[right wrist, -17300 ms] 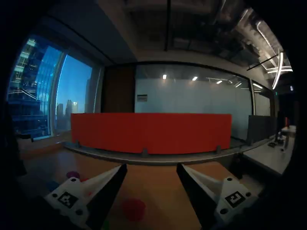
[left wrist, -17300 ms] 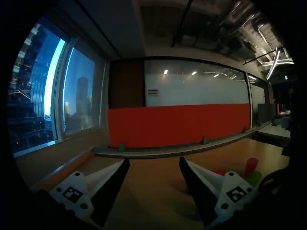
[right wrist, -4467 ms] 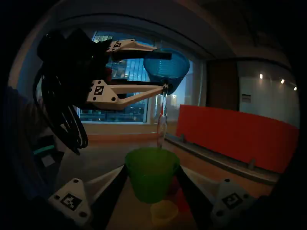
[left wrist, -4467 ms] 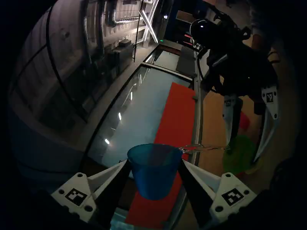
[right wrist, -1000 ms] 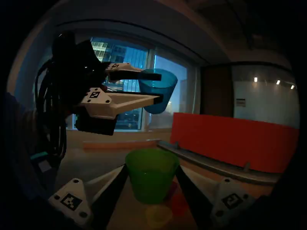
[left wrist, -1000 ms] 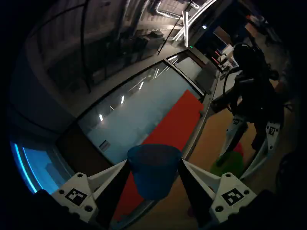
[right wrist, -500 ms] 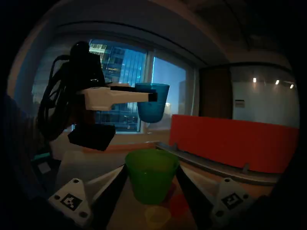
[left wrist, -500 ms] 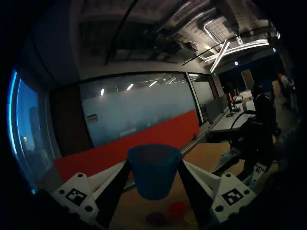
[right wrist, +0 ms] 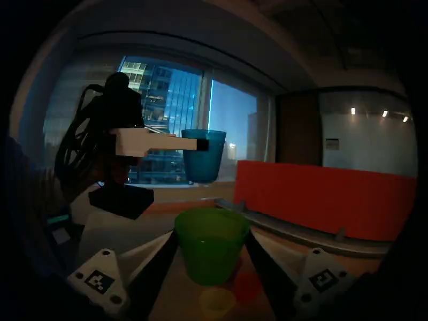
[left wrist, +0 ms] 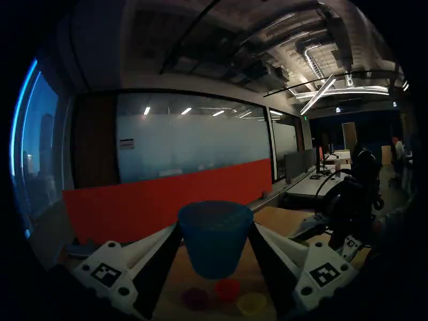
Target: Pour water
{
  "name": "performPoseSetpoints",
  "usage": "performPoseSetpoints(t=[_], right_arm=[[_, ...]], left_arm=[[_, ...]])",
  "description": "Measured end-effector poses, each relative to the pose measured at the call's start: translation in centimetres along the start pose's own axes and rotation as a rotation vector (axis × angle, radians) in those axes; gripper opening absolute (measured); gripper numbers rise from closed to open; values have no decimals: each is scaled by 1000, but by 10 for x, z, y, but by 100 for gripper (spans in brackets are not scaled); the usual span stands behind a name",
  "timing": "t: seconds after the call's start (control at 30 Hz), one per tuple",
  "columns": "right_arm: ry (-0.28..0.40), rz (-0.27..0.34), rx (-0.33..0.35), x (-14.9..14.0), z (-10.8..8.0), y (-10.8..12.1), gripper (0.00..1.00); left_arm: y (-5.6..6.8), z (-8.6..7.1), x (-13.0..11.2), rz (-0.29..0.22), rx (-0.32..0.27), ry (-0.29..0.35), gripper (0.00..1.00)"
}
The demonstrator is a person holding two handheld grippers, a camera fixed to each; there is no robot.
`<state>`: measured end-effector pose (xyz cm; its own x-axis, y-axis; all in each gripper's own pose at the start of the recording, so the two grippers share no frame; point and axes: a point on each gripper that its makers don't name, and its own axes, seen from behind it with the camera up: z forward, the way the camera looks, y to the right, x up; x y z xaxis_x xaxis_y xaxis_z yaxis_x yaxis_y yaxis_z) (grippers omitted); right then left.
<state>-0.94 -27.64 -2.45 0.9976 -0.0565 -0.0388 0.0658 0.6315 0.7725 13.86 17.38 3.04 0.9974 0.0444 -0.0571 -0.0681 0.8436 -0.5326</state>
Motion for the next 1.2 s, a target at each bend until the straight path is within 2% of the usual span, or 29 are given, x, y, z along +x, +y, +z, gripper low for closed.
performPoseSetpoints(t=[0.4, 0.6, 0.8, 1.2], right_arm=[[-42, 8, -52, -10, -19, 31, 90], [-65, 14, -90, -14, -32, 51, 90], [-100, 27, -100, -25, -39, 61, 90], [-215, 56, -75, -69, -44, 67, 90]], left_arm=[[-12, -10, -62, -27, 17, -88, 86], [-13, -15, -91, -39, 8, -124, 86], [-14, -17, -116, -42, -8, -167, 86], [-13, -19, -174, 4, -34, -288, 86]])
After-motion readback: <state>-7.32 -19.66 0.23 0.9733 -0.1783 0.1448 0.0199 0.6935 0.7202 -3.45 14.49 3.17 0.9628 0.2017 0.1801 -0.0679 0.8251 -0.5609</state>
